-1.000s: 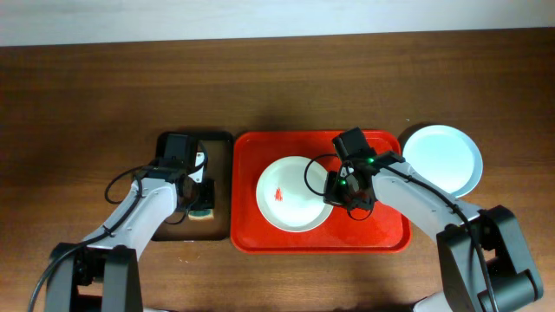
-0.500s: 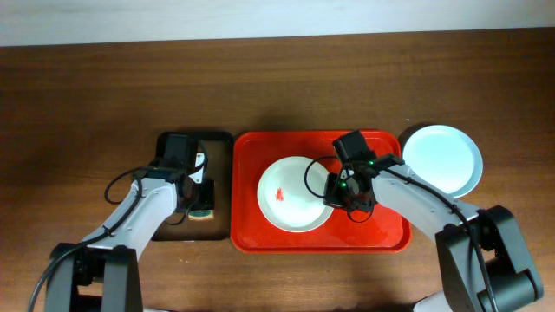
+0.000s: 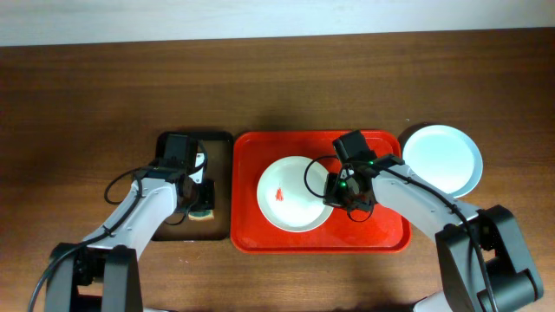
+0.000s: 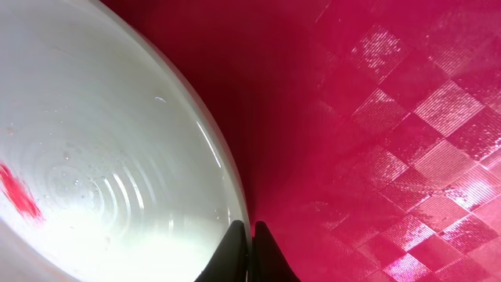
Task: Clean dirty plates on tray and stack at the side
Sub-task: 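Lift the sponge with the left gripper and carry it over the white plate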
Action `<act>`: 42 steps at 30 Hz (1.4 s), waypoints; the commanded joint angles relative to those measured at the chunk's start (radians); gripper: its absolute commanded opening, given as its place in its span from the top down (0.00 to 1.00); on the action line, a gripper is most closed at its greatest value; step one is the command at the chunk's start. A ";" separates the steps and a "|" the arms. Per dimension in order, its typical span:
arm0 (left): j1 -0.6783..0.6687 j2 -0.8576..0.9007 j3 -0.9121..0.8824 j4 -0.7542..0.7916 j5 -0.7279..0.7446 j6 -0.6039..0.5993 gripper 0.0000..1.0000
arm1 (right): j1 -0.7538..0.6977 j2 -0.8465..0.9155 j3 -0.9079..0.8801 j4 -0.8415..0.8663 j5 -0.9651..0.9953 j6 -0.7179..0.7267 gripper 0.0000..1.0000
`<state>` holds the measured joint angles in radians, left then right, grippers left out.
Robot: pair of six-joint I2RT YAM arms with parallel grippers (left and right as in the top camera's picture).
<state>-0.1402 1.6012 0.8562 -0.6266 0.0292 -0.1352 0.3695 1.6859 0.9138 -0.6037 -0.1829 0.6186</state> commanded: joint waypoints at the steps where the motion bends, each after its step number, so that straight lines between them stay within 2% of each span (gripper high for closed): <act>1: -0.002 0.037 -0.005 -0.006 0.008 -0.010 0.87 | 0.005 0.010 -0.010 0.003 0.010 -0.010 0.96; 5: -0.002 0.054 -0.005 -0.005 0.008 -0.008 0.90 | 0.005 0.010 -0.010 0.003 0.010 -0.010 0.96; 7: -0.001 0.050 0.011 -0.030 -0.016 0.021 1.00 | 0.005 0.010 -0.010 0.003 0.010 -0.010 0.96; 9: -0.001 0.032 0.067 -0.122 -0.076 0.018 1.00 | 0.005 0.010 -0.010 0.004 0.010 -0.010 0.96; 15: 0.000 -0.090 0.199 -0.215 -0.076 -0.018 1.00 | 0.031 0.010 -0.010 0.018 -0.006 -0.010 0.96; 18: 0.000 -0.097 0.290 -0.290 -0.039 -0.027 1.00 | 0.050 0.010 -0.010 0.034 -0.008 -0.010 0.96; 21: -0.001 -0.097 0.317 -0.300 0.012 -0.027 1.00 | 0.050 0.010 -0.010 0.037 -0.008 -0.010 0.96; 22: -0.002 -0.095 0.317 -0.301 0.012 -0.027 1.00 | 0.050 0.010 -0.010 0.037 -0.006 -0.009 0.80; 23: -0.001 -0.094 0.317 -0.301 0.011 -0.027 1.00 | 0.050 0.010 -0.010 0.037 -0.003 -0.010 0.71; 24: -0.002 -0.094 0.317 -0.301 0.011 -0.027 1.00 | 0.050 0.010 -0.010 0.040 0.005 -0.010 0.64; 25: -0.002 -0.094 0.317 -0.301 0.012 -0.027 1.00 | 0.050 0.010 -0.010 0.044 0.011 -0.009 0.64; 28: -0.002 -0.093 0.316 -0.301 0.012 -0.027 1.00 | 0.050 0.010 -0.010 0.056 0.017 -0.010 0.75; 31: -0.002 -0.089 0.315 -0.302 0.011 -0.027 1.00 | 0.050 0.010 -0.013 0.084 0.049 -0.009 0.81; 32: -0.002 -0.089 0.314 -0.302 0.011 -0.027 1.00 | 0.050 0.010 -0.013 0.086 0.049 -0.009 0.85; 33: -0.002 -0.087 0.313 -0.301 0.011 -0.028 1.00 | 0.050 0.010 -0.013 0.088 0.055 -0.010 0.96; 36: -0.002 -0.080 0.313 -0.302 0.011 -0.028 1.00 | 0.049 0.010 -0.013 0.088 0.060 -0.009 0.96; 38: -0.002 -0.074 0.313 -0.303 0.011 -0.028 1.00 | 0.049 0.010 -0.013 0.079 -0.027 -0.009 0.96; 39: -0.002 -0.074 0.313 -0.303 0.011 -0.028 1.00 | 0.049 0.010 -0.013 0.076 -0.062 -0.009 0.94; 41: -0.002 -0.074 0.313 -0.302 0.011 -0.028 1.00 | 0.048 0.010 -0.013 0.080 0.012 -0.010 0.70; 42: -0.002 -0.074 0.313 -0.302 0.011 -0.028 1.00 | 0.048 0.010 -0.013 0.082 0.065 -0.009 0.69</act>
<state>-0.1402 1.5261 1.1561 -0.9279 0.0265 -0.1535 0.4133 1.6863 0.9096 -0.5247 -0.1875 0.6029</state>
